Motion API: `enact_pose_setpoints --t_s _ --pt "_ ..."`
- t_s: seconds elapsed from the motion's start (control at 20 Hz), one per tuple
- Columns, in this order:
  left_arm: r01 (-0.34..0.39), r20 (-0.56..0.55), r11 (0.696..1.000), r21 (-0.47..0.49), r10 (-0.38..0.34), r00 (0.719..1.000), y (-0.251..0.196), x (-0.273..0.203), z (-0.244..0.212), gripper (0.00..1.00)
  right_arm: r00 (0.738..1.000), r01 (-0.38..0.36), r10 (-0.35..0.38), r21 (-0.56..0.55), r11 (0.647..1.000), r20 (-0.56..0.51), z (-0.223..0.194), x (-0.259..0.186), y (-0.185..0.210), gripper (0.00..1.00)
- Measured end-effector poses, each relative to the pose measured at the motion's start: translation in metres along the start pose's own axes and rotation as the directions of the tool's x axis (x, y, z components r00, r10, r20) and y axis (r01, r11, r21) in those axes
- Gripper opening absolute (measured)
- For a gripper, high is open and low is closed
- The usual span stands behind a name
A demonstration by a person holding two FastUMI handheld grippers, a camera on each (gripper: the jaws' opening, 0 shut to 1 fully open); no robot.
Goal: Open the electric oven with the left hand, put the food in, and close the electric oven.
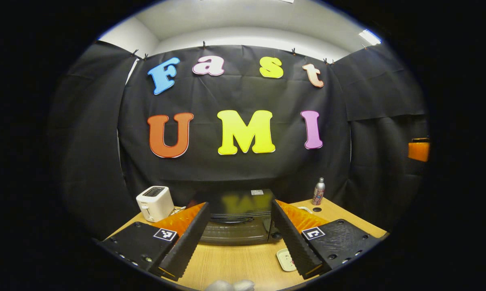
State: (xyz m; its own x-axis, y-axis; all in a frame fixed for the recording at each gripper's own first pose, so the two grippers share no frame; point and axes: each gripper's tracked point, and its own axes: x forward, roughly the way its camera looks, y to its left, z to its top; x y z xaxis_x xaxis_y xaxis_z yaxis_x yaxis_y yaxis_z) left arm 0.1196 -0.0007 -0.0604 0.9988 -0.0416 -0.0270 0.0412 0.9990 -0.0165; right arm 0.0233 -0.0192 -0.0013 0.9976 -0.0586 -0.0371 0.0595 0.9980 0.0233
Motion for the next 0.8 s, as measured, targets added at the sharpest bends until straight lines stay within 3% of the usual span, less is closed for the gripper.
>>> enact_pose_setpoints --t_s 0.45,0.8 --pt "-0.032 -0.101 0.999 -0.002 0.032 0.994 0.020 0.110 -0.071 0.96 0.997 0.071 -0.071 -0.009 0.997 -0.043 -0.001 0.005 -0.011 0.97" --pt "-0.045 -0.172 0.999 -0.015 0.042 0.984 0.031 0.146 -0.111 0.97 0.993 0.093 -0.095 -0.028 0.995 -0.066 -0.003 0.011 -0.014 0.96"
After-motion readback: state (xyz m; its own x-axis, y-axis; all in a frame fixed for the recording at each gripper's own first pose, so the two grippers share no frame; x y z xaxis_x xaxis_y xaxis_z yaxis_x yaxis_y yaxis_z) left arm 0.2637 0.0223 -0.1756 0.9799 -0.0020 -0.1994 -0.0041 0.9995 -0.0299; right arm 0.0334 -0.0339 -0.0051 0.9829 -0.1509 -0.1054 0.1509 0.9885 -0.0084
